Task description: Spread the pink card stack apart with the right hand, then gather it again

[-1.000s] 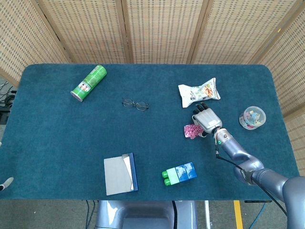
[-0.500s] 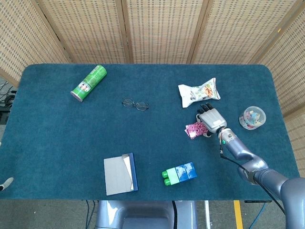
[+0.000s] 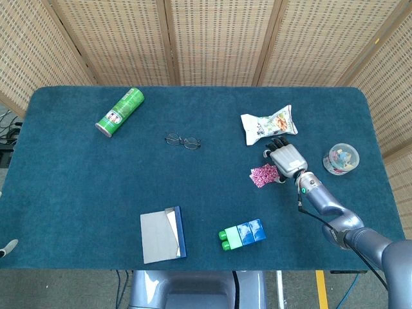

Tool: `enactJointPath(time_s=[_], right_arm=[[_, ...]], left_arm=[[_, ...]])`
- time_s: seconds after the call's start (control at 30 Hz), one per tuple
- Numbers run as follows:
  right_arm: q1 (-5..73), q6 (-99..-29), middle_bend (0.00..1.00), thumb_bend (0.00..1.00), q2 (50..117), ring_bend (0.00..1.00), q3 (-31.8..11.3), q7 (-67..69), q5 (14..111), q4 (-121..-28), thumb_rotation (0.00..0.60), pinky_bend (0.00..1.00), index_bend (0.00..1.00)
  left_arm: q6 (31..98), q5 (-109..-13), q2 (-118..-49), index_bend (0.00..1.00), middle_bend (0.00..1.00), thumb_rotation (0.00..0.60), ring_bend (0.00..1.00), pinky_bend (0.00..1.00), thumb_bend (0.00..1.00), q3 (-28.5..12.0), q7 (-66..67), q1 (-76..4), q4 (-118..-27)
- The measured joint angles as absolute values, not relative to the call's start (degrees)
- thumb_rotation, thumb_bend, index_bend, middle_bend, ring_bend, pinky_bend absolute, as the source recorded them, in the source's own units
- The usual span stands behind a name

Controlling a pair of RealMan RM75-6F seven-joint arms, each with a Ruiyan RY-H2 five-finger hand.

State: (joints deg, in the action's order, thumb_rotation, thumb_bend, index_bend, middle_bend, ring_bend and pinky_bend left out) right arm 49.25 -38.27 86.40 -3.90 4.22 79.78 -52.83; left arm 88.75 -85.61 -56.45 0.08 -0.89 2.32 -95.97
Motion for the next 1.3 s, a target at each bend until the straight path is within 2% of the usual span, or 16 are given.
enactJointPath(time_s=[0.43, 0.57, 0.73, 1.03, 1.3], right_arm=[[42.36, -50.50, 0.14, 0.26, 78.53, 0.00, -7.81, 0.37, 74.44, -66.43, 0.600, 0.00, 0.26], [38.00, -56.89, 0.15, 0.35, 75.76, 0.00, -8.31, -1.55, 72.80, -72.01, 0.600, 0.00, 0.26], [32.09, -64.69, 0.16, 0.40, 72.51, 0.00, -8.51, -4.94, 70.77, -78.69, 0.600, 0.00, 0.27], [22.16, -75.83, 0.16, 0.39, 68.08, 0.00, -6.60, -7.69, 69.77, -87.19, 0.600, 0.00, 0.29], [13.67, -84.98, 0.16, 0.38, 65.50, 0.00, -3.09, -7.57, 73.77, -91.57, 0.600, 0.00, 0.29]], left_arm=[[88.59, -85.35, -57.41, 0.00, 0.00, 0.600, 0.00, 0.00, 0.12, -0.45, -0.75, 1.90, -94.92], [88.57, -85.28, -58.13, 0.00, 0.00, 0.600, 0.00, 0.00, 0.12, -0.78, -0.56, 1.63, -94.41], [88.70, -85.73, -58.79, 0.00, 0.00, 0.600, 0.00, 0.00, 0.12, -1.00, -0.09, 1.27, -94.18], [88.06, -87.12, -60.10, 0.00, 0.00, 0.600, 0.00, 0.00, 0.12, -0.80, 1.00, 0.36, -93.92], [87.79, -89.69, -60.77, 0.00, 0.00, 0.600, 0.00, 0.00, 0.12, -0.15, 0.79, -0.54, -93.65]])
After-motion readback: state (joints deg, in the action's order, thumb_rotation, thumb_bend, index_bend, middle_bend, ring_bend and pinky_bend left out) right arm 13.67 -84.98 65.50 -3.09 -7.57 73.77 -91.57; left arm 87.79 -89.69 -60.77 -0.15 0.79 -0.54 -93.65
